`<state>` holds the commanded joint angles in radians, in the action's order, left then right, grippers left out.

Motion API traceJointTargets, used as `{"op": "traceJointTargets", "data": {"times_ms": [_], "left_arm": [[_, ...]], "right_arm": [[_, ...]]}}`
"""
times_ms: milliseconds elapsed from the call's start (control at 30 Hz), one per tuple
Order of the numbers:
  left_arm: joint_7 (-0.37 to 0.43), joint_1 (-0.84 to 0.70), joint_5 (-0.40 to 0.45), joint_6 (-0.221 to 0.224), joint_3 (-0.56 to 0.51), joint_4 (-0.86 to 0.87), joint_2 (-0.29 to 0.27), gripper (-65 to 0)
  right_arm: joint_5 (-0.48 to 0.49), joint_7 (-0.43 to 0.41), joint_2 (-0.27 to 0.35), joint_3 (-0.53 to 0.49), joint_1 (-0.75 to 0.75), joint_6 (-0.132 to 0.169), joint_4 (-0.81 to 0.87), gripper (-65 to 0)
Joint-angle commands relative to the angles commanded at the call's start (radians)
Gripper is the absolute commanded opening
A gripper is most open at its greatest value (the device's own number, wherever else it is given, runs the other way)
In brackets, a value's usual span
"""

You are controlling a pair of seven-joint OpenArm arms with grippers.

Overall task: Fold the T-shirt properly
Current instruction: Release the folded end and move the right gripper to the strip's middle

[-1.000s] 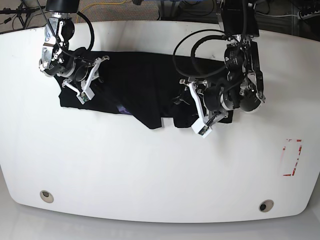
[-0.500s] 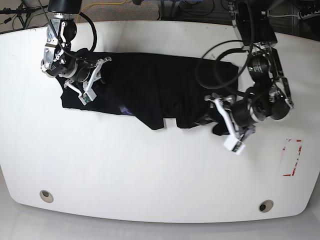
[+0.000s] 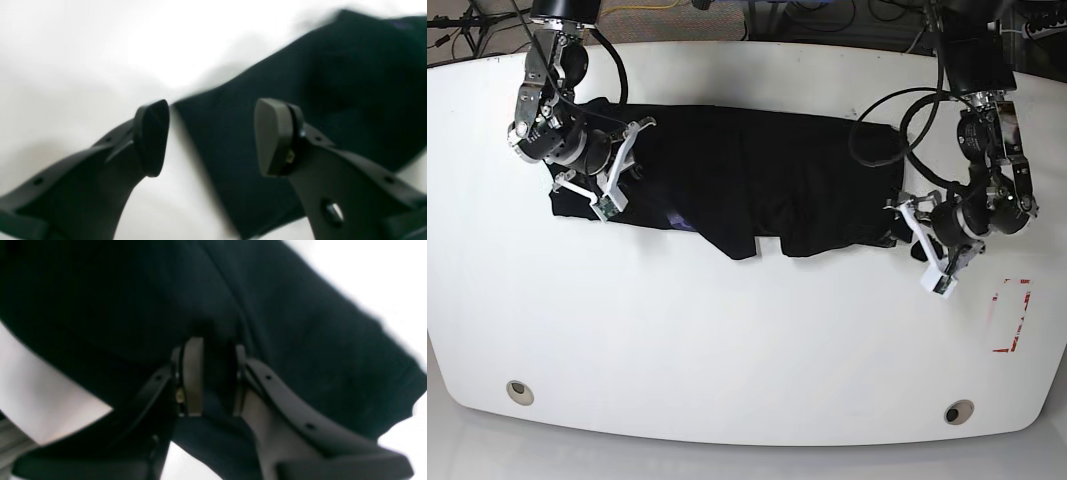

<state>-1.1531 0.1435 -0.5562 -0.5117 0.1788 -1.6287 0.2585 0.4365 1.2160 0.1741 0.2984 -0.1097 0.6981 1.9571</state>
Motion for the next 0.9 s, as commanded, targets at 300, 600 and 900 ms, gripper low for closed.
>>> {"op": "traceJointTargets", "data": {"times_ms": [300,600,900], "left_arm": [[0.120,-0.068,0.000,0.000,0.032,0.015,0.107,-26.9],[0.121,-0.092,0.006,0.000,0.212,0.017,0.169,-26.9],[0.121,-0.104,0.068,0.000,0.226,0.017,0.184,-26.9]], "right_arm": [[0.003,0.130,-0.203,0.002,0.074,0.000,0.040,-15.7],[0.077,0.126,-0.319,-0.107,0.092,0.000,-0.046,-14.9],[0.064,0.023,-0.331,-0.215,0.109,0.000,-0.190,-14.9]]}}
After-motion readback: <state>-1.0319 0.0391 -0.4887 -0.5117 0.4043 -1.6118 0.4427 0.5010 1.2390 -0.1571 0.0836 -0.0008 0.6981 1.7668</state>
